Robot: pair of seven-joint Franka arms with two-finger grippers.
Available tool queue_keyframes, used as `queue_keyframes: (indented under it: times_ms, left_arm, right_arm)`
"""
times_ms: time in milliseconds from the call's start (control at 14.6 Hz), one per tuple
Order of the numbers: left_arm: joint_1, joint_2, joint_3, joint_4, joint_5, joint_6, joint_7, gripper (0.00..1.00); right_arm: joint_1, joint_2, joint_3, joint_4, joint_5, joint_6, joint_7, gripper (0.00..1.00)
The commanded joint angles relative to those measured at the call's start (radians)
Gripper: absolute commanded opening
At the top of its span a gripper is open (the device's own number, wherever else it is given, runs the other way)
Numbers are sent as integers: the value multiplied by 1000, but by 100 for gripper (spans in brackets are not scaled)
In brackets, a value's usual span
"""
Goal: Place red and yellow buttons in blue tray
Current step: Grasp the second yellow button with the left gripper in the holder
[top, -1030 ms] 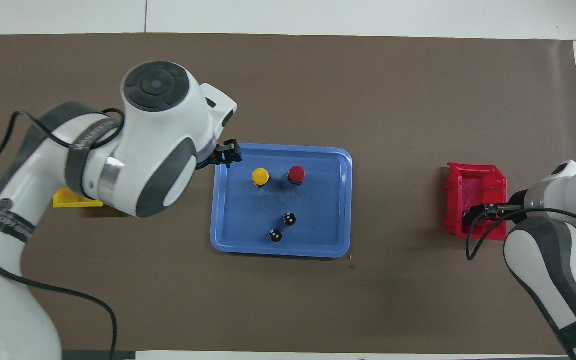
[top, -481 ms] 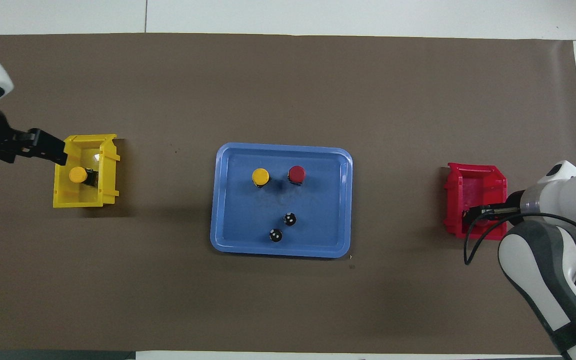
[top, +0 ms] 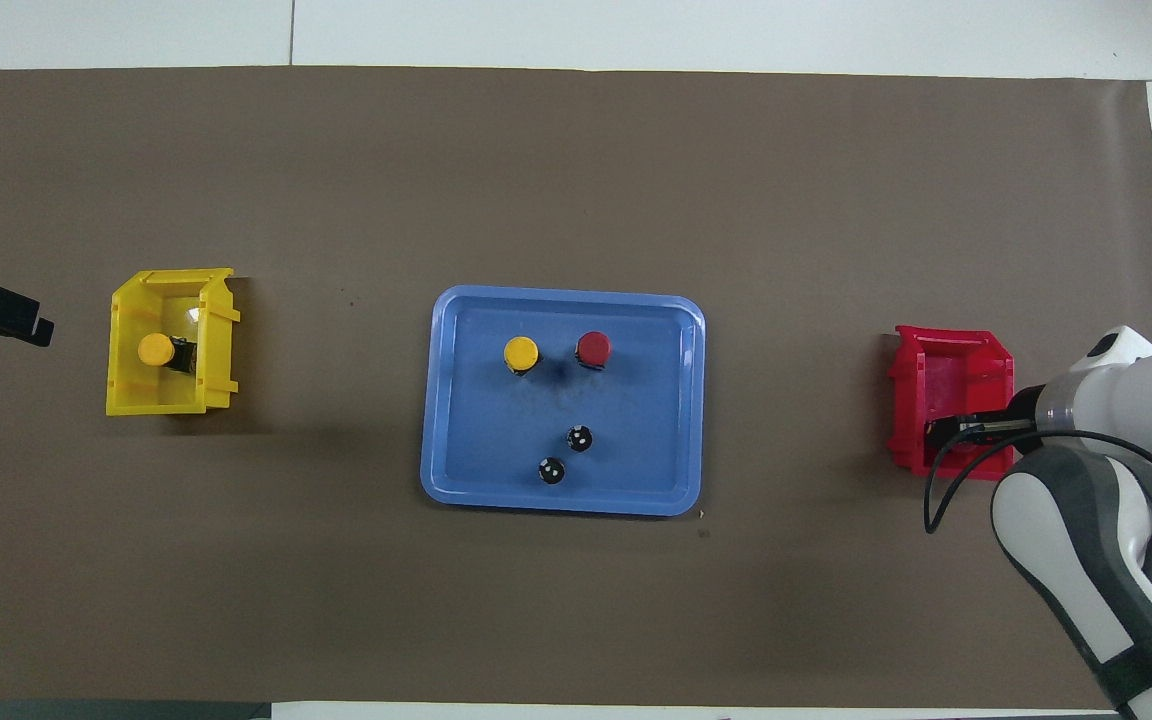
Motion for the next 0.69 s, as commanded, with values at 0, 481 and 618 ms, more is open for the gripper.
queue_keyframes:
  times_ms: [0, 481, 618]
  left_arm:
    - [2, -107, -6, -295, 10, 270, -30, 92]
    - [-8, 29, -7, -359, 5, 492, -76, 68]
    - [-10, 46, -7, -366, 5, 518, -80, 68]
  right_arm:
    - [-1, -26, 4, -39, 26, 22, -35, 63]
    - [1, -14, 4, -3, 26, 7, -38, 20]
    - [2, 24, 11, 115, 26, -103, -36, 20]
